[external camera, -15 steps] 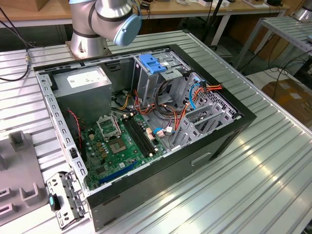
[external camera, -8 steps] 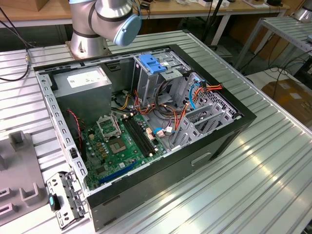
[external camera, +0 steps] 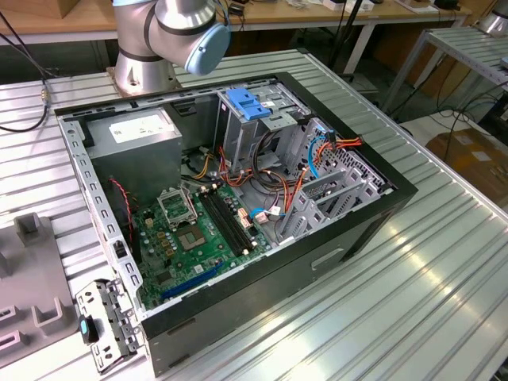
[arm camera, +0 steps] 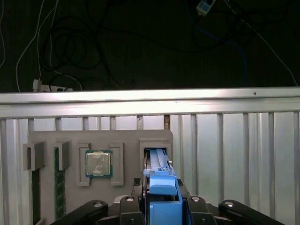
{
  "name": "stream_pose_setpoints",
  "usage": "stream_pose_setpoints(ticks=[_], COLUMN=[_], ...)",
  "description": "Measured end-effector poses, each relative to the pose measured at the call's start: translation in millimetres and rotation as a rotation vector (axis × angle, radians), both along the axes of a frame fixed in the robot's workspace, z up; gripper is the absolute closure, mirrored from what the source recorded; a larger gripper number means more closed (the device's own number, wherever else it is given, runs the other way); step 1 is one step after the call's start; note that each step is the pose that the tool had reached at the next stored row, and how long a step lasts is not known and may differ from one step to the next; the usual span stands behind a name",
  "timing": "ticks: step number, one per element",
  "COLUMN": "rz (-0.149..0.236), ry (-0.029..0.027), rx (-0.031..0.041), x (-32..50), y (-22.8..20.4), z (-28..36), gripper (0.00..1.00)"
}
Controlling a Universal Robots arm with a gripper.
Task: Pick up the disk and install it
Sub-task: 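Pick up the disk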
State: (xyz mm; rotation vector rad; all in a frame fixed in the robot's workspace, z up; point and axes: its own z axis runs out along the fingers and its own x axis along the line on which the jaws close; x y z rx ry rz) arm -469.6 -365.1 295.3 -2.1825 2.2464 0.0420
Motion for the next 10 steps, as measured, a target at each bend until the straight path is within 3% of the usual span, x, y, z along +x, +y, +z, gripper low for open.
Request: stream_pose_setpoints(ticks=[10], rz=[0.0], ry=[-0.0001], rx=[0.0001], x=[0.0], y=[0.0], z=[16.6], gripper=[0.63])
